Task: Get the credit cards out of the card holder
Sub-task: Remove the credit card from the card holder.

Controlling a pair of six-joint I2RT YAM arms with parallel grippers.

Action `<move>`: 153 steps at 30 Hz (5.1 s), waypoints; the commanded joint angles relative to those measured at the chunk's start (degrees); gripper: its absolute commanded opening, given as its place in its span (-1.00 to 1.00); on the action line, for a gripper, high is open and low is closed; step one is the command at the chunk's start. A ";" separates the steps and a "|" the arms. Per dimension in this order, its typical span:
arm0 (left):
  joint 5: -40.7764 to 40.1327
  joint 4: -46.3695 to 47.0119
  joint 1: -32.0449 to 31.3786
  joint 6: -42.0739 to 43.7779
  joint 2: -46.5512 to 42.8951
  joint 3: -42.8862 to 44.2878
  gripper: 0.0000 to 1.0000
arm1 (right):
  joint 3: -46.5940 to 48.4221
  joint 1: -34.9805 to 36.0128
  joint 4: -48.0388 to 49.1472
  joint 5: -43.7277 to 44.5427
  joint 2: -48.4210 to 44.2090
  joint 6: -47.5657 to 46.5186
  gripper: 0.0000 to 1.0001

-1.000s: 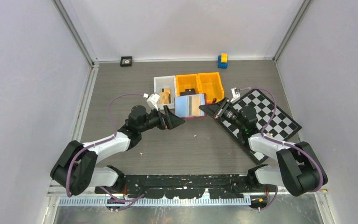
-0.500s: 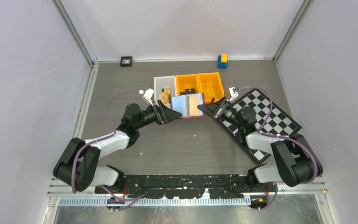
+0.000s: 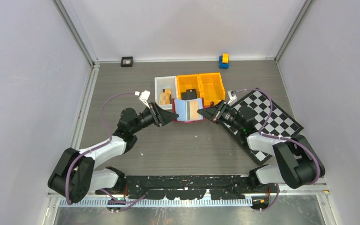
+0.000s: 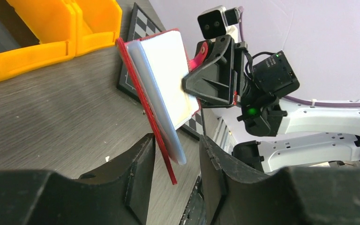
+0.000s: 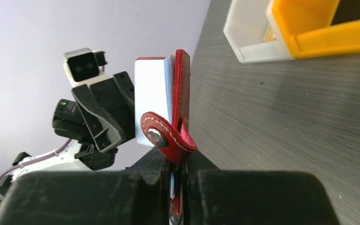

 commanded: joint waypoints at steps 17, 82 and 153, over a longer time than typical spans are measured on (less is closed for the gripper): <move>0.14 -0.58 0.00 1.41 5.96 1.91 -1.00 | 5.46 4.62 -10.27 2.28 -1.86 -8.75 -0.99; 0.25 -12.38 -0.17 3.25 11.69 7.35 -1.00 | 10.46 12.22 -29.81 12.12 -7.16 -19.33 -0.71; 0.13 -21.35 -0.17 3.90 18.55 11.94 -0.19 | 19.98 25.94 -55.87 43.90 -12.19 -32.14 -0.99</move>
